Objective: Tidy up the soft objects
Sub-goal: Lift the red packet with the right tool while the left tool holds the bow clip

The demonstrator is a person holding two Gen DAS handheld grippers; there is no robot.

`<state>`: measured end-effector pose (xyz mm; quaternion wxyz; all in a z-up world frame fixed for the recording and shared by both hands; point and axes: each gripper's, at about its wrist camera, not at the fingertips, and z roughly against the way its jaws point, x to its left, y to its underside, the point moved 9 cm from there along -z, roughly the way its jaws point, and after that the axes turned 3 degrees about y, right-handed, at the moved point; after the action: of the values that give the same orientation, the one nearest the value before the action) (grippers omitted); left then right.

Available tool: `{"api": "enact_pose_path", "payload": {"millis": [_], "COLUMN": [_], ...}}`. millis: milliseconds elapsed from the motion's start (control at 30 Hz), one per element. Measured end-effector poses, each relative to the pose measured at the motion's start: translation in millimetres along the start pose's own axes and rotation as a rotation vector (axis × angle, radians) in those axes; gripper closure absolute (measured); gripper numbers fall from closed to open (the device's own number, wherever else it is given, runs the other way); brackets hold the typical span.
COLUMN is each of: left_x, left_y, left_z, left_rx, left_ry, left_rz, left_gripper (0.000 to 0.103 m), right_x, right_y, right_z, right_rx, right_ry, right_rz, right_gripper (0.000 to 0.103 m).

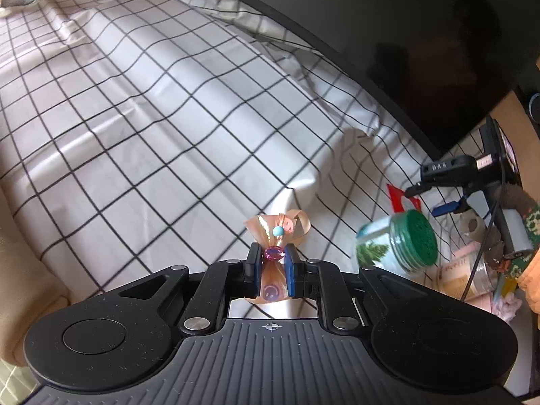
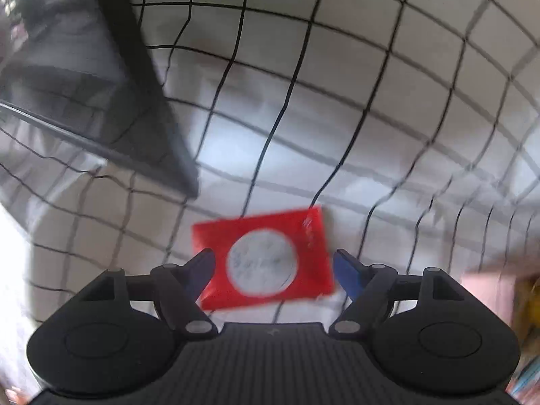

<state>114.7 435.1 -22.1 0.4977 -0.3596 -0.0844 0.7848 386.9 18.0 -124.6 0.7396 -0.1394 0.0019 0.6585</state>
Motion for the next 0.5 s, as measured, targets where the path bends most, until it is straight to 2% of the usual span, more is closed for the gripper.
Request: {"api": "enact_pose_path", "payload": {"millis": [100,167,300,367,500], "left_x": [6.5,9.1,11.3,10.5,8.0], "left_y": [-0.2,-0.9,-3.1,-3.8,-2.6], "left_z": [-4.7,-7.6,-12.4,-14.8,-19.6], "left_rx": [0.011,0.018,0.023,0.025,0.036], "left_ry": [-0.003,-0.002,-0.001,0.002,0.011], "left_rz": [0.014,0.017,0.019,0.018,0.012], "left_gripper": [0.087,0.087,0.087,0.087,0.087], "right_x": [-6.1,-7.8,0.0,8.4,31.9], "right_y": [0.0,0.8,6.3,11.4,23.6], "right_z": [-12.4,-13.8,-12.0,-12.3,-15.4], "right_rx": [0.033,0.025,0.028,0.021,-0.005], "right_ry": [-0.053,-0.123,-0.196,-0.173,-0.042], "right_rz": [-0.066,-0.133,-0.168,-0.134,0.065], "right_gripper": [0.026,0.016,0.006,0.001,0.0]}}
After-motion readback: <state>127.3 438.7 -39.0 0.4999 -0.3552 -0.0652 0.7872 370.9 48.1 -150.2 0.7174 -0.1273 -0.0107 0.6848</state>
